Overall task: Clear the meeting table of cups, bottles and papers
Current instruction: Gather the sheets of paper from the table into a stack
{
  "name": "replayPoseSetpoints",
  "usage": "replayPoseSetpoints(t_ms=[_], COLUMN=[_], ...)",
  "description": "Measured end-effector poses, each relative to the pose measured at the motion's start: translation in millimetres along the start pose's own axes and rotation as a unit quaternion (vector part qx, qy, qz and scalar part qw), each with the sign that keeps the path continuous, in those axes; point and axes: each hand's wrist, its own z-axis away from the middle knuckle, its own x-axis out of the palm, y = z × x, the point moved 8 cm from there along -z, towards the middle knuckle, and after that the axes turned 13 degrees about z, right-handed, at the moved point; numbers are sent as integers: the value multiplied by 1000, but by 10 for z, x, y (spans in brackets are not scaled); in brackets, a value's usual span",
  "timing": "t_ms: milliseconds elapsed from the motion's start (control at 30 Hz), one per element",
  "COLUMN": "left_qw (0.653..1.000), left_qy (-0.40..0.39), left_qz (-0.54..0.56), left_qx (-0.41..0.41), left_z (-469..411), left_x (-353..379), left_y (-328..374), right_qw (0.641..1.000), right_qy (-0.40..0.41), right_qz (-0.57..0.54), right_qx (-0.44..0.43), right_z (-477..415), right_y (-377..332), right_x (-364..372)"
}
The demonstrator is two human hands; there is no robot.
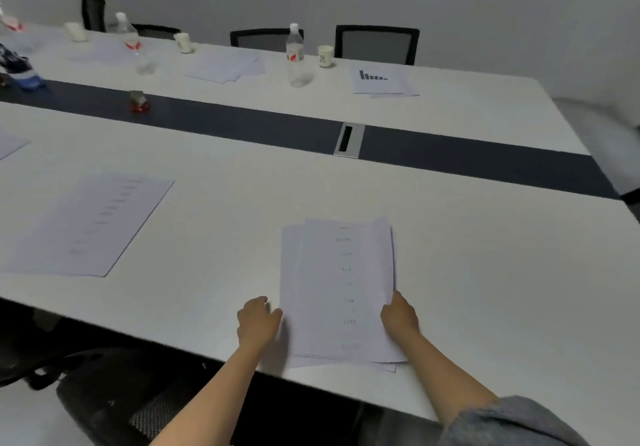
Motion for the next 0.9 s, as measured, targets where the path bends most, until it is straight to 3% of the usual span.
replayPoseSetpoints(t_ms=[167, 333, 500, 633, 733, 900], left_qw=[993, 962, 950, 910, 897, 902], left_qy=[-50, 5, 84, 8, -66, -166], left_qz=[107, 256, 263, 371, 382, 361], left_qx=[-4, -95, -147, -187, -211, -169], left_z=[408, 663, 799, 802, 841, 864], left_x=[276, 271, 116, 265, 329, 428], left_y=[-15, -404, -638, -708, -707, -525], right_qw=[999, 999, 1000, 998, 990, 983], right_qy=[-29, -29, -14, 17, 58, 60], right_qz=[15, 13, 13, 53, 129, 163], right_qx=[19, 17, 21, 19, 19, 51], right_z=[406, 693, 804, 858, 908, 943], right_y=[326, 600, 670, 617, 582, 496], right_x=[206, 300, 364, 335, 303, 279])
